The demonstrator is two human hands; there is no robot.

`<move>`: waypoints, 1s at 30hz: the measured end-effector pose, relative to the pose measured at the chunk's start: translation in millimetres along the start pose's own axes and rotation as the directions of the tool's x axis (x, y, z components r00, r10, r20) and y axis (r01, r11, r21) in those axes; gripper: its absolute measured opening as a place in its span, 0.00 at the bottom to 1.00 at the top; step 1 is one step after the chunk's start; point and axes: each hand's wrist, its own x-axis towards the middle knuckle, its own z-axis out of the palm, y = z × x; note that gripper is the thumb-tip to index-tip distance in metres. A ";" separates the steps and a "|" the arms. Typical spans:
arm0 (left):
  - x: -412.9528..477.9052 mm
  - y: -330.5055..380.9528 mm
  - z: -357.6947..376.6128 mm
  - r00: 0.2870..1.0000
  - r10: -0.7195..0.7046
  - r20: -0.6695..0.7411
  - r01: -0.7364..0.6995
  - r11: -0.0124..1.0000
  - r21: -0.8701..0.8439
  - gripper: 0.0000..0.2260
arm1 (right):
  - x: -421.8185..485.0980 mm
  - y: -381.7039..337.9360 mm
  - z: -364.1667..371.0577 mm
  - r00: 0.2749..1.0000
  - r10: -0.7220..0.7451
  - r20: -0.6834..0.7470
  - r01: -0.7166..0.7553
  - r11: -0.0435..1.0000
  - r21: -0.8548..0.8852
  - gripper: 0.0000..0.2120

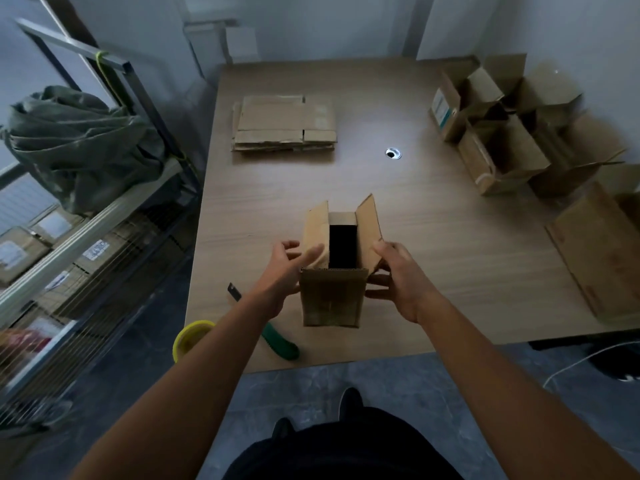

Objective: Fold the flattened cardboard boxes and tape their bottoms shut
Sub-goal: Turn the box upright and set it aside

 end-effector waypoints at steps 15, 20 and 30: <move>-16.5 -44.6 35.3 0.895 0.296 -0.333 -0.200 0.935 0.293 0.24 | 22.0 6.4 -40.7 0.785 -0.458 0.417 0.383 -0.171 -0.908 0.27; -5.8 -52.1 24.8 0.901 0.428 -0.074 -0.212 0.581 0.786 0.23 | 48.4 -20.0 -25.3 0.887 -0.266 0.377 0.275 -0.350 -0.895 0.29; 12.7 -59.0 17.9 0.952 0.305 0.001 -0.189 0.586 0.788 0.39 | 104.8 -40.6 16.5 0.930 -0.296 0.218 0.154 -0.226 -0.962 0.34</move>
